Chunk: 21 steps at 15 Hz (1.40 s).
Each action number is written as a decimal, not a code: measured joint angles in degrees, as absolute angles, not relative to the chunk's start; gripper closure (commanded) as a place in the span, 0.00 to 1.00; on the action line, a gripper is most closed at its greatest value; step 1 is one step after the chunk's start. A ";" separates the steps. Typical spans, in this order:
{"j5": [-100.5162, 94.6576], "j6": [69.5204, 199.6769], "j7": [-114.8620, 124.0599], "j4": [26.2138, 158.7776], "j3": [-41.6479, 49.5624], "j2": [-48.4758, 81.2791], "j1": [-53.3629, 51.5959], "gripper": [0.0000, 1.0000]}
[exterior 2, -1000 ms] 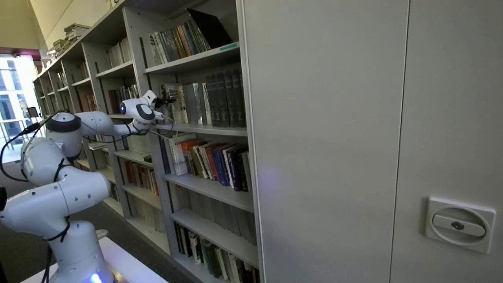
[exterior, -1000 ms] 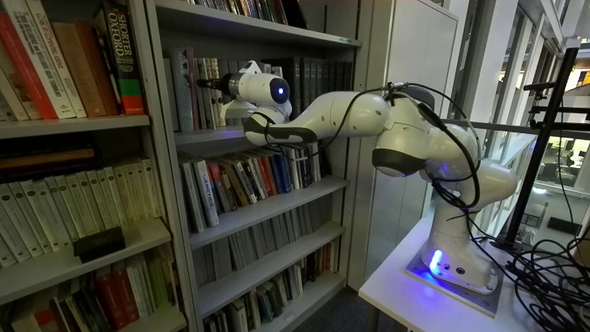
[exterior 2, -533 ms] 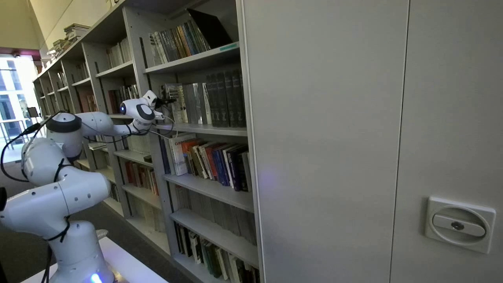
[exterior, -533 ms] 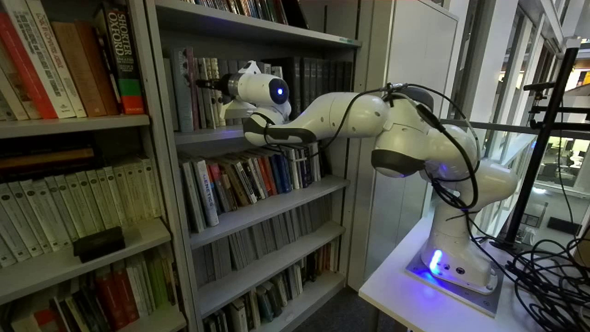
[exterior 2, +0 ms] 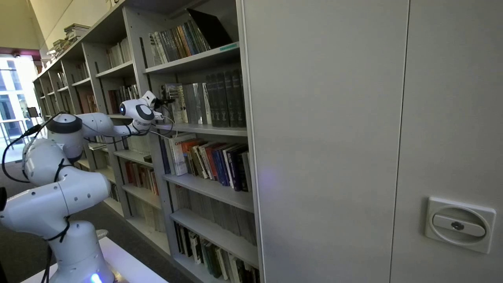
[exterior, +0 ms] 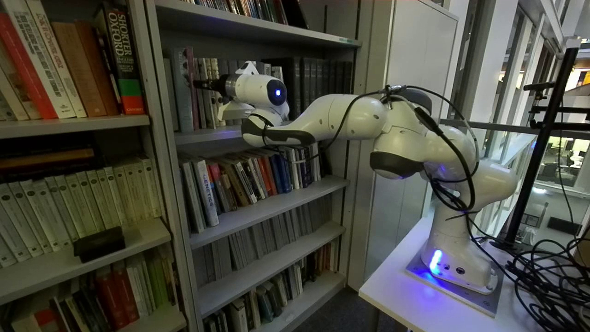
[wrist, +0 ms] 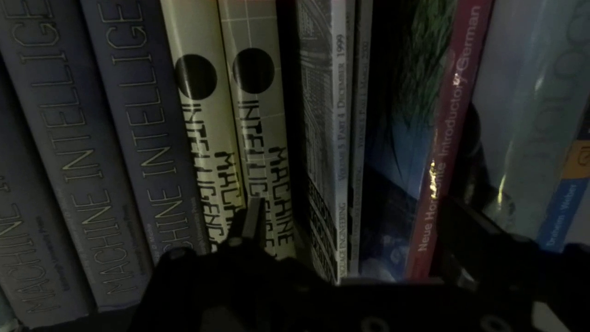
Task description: Move the thin white book to the right
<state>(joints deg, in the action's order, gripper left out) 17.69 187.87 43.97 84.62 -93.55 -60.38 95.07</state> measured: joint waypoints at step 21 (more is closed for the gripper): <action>17.81 187.79 43.97 83.13 -93.56 -60.52 99.11 0.00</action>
<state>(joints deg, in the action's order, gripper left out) 17.81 187.79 43.97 83.13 -93.56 -60.52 99.11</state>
